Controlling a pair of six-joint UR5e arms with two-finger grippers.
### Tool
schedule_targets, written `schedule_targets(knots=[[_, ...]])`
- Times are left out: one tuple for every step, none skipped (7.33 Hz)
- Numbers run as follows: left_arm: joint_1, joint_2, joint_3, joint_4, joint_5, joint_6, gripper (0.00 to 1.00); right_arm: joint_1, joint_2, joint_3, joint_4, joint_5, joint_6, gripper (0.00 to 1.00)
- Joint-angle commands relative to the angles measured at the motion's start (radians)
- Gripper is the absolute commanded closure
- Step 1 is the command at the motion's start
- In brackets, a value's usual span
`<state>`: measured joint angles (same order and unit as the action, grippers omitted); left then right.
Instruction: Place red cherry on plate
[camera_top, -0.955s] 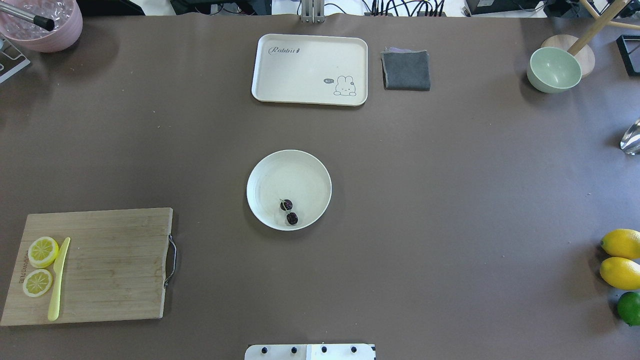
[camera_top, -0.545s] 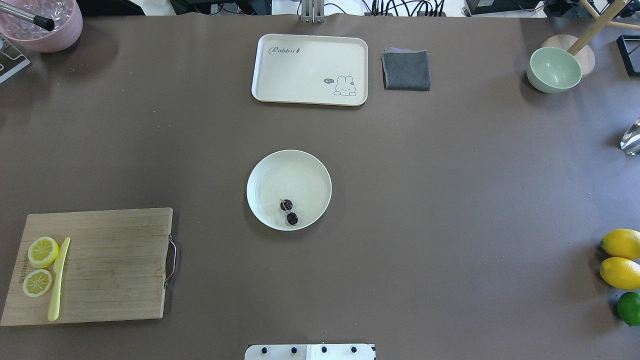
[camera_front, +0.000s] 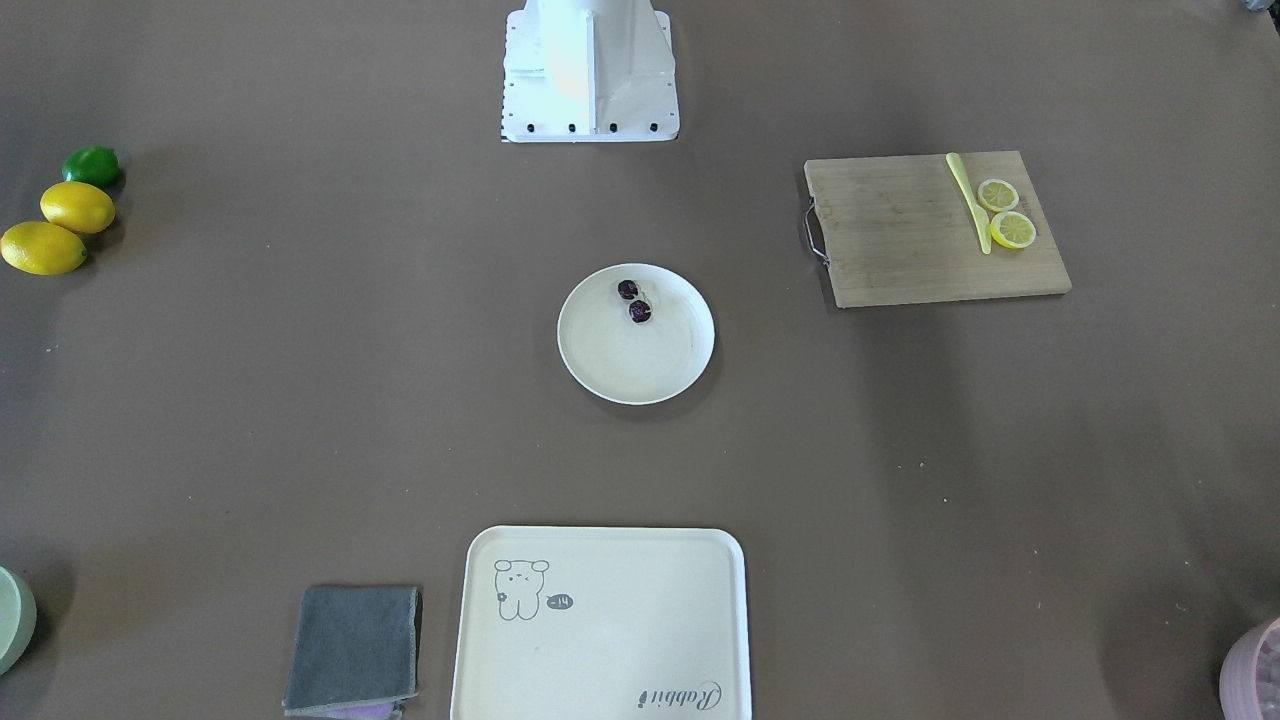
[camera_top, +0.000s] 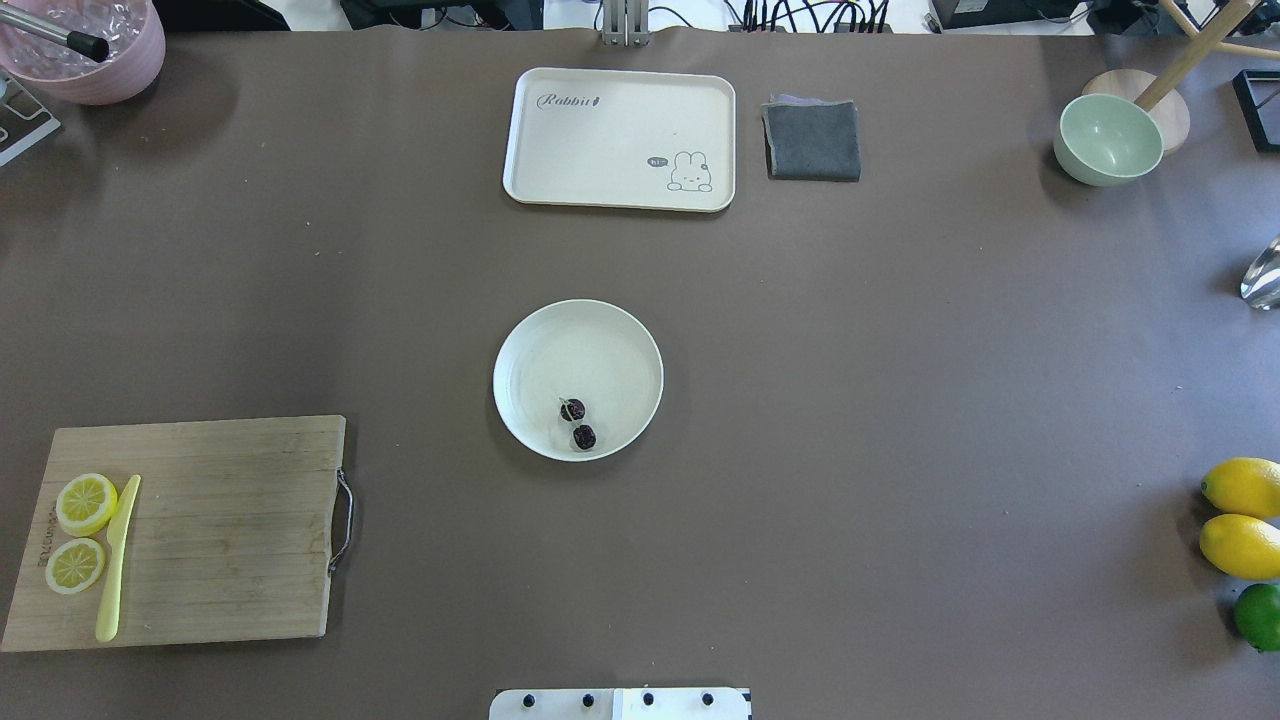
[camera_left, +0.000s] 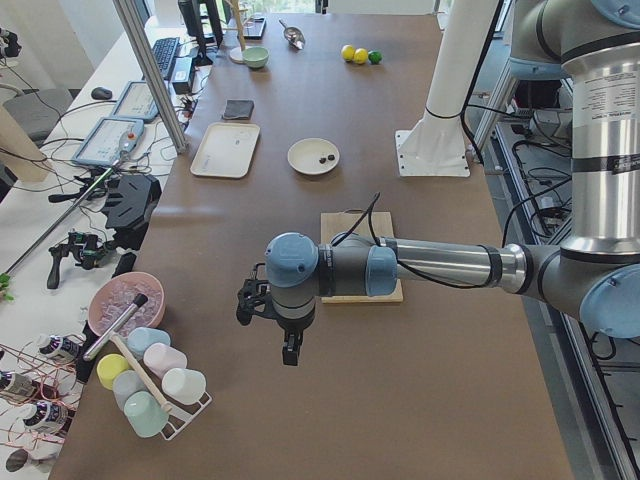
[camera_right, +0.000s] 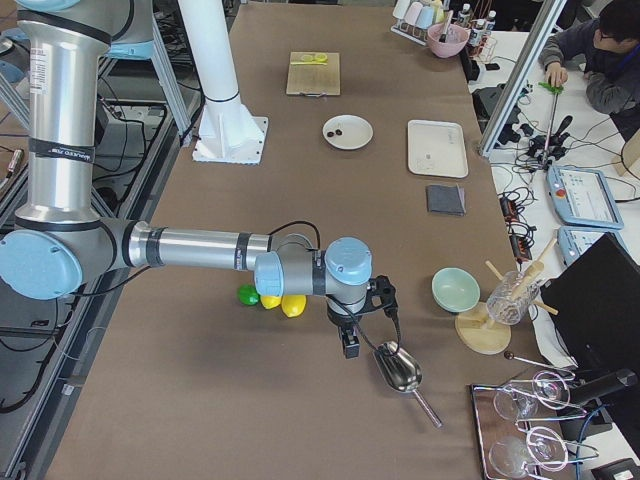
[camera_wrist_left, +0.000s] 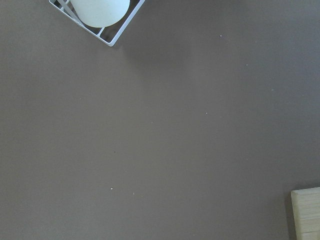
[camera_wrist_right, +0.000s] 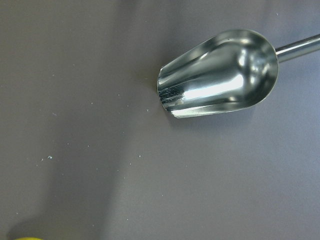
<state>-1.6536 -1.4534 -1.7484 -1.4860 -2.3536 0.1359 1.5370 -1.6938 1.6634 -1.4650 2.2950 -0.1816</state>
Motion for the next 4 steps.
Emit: schedule_targets(knots=[[0.0,0.005,0.01,0.0,0.011,-0.001,0.02,0.0,0.0,0.001,0.0,0.0,0.002,0.0],[0.0,0.007,0.001,-0.002,0.019,0.001,0.02,0.0,0.0,0.001,0.0,0.0,0.001,0.0],[0.0,0.005,0.003,-0.004,0.019,0.004,0.02,0.0,0.0,0.001,0.0,0.0,0.001,0.0],[0.0,0.005,0.004,-0.004,0.019,0.005,0.02,0.0,0.0,0.003,0.0,-0.002,-0.002,0.0]])
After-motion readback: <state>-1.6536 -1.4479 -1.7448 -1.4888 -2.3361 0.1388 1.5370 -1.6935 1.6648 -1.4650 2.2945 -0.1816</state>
